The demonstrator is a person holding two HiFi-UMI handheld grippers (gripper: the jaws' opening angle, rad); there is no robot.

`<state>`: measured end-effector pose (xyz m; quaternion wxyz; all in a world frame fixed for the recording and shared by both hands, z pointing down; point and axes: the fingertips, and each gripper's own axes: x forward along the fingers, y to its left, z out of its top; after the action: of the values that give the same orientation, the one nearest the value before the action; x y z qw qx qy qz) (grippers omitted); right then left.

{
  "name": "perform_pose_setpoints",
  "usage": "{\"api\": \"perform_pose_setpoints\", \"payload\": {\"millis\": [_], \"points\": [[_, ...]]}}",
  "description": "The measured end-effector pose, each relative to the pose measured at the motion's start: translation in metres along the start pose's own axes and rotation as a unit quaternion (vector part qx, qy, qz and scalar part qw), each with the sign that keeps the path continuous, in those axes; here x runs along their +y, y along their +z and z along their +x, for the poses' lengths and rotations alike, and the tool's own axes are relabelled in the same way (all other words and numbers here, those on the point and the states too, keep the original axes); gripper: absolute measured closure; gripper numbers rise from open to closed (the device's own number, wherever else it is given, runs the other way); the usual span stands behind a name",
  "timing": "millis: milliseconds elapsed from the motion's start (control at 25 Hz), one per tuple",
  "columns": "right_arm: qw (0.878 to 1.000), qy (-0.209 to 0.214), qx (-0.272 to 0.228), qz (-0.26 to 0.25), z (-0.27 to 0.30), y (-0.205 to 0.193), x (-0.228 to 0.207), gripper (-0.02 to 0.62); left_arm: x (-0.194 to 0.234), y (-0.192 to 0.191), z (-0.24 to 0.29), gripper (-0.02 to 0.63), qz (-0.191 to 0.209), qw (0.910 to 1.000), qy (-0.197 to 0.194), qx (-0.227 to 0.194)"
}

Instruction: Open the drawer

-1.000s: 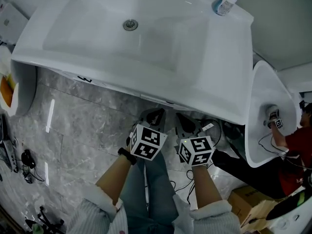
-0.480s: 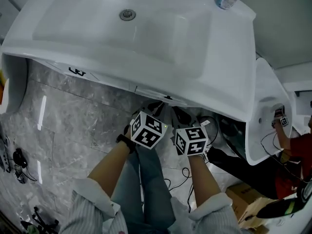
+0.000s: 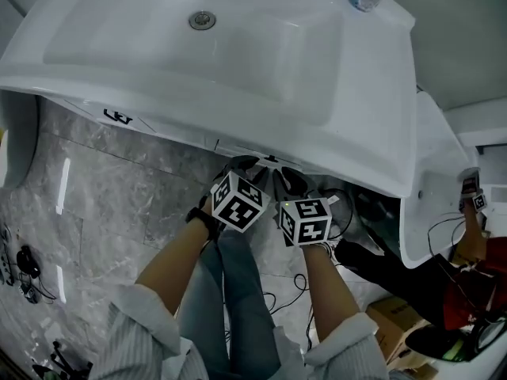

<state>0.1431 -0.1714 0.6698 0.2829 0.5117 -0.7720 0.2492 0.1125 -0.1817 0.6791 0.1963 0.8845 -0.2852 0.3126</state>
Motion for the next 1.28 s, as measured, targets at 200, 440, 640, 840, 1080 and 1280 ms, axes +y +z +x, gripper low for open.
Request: {"api": "perform_pose_setpoints", "payload": {"millis": [200, 440, 640, 840, 1080, 1280], "points": [[1.0, -0.001, 0.008, -0.012, 0.009, -0.002, -0.003, 0.526, 0.002, 0.011, 0.01, 0.511, 0.01, 1.0, 0.0, 0.0], [0.999, -0.008, 0.03, -0.035, 0.019, -0.008, -0.013, 0.525, -0.002, 0.016, 0.022, 0.511, 0.052, 0.9983, -0.024, 0.011], [0.992, -0.011, 0.044, -0.114, 0.024, -0.006, -0.013, 0.534, -0.005, 0.014, 0.024, 0.52, 0.092, 0.9946, -0.041, 0.024], [0.977, -0.004, 0.062, -0.203, 0.026, -0.001, -0.005, 0.564, -0.006, 0.014, 0.022, 0.532, 0.106, 0.9925, -0.056, 0.026], [0.974, 0.001, 0.064, -0.216, 0.026, -0.001, 0.002, 0.571, -0.008, 0.012, 0.018, 0.549, 0.124, 0.9899, -0.061, 0.032], [0.976, 0.009, 0.068, -0.209, 0.025, 0.0, 0.002, 0.572, -0.008, 0.012, 0.018, 0.551, 0.111, 0.9905, -0.07, 0.041]]}}
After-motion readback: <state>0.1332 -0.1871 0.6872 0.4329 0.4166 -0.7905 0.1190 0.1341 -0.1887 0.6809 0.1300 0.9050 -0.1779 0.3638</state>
